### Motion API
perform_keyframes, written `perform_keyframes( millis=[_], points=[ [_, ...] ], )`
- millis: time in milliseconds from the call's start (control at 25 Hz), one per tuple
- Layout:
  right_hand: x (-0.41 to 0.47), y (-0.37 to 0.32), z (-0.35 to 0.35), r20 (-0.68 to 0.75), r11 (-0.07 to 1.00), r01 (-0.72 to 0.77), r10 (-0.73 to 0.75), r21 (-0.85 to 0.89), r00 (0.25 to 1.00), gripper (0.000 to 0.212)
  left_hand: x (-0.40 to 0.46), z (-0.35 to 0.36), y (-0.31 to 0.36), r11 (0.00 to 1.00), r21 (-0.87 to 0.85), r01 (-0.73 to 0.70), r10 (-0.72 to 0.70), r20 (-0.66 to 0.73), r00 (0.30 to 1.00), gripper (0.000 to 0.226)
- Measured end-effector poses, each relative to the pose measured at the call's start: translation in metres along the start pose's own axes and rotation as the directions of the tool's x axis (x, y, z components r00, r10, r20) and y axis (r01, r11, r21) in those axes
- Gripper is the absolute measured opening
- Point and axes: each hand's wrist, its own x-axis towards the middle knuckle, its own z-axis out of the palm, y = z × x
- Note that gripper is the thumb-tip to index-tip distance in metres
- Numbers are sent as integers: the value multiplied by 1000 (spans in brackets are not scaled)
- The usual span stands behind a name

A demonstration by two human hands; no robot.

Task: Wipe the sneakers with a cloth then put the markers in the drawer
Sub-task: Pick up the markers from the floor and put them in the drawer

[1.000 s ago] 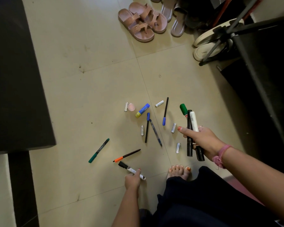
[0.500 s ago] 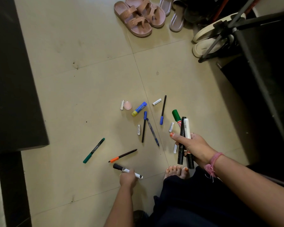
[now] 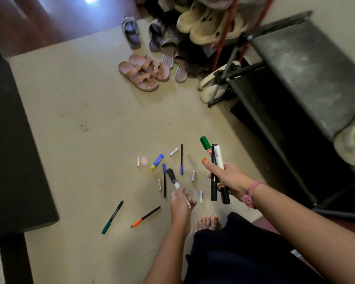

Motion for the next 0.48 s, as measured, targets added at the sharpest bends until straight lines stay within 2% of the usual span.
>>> perform_keyframes(
  millis=[80, 160, 240, 360, 480],
  points=[
    [-31, -14, -6, -22, 998, 43, -43, 44, 999, 55, -44, 20, 23, 1000, 16, -20, 16, 231, 973, 17],
    [-61, -28, -11, -63, 995, 79, -75, 56, 995, 52, -89, 34, 39, 996, 65, -58, 29, 382, 924, 23],
    [-90, -40, -19, -151, 995, 98, -94, 19, 984, 54, -130, 43, 52, 992, 84, -93, 44, 463, 885, 24],
    [-136, -46, -30, -250, 988, 146, -128, 55, 960, 56, -184, 46, 61, 985, 95, -146, 66, 574, 816, 28],
    [-185, -42, -36, -354, 977, 206, -172, 60, 919, 47, -235, 43, 66, 953, 169, -252, 71, 683, 727, 24]
  ],
)
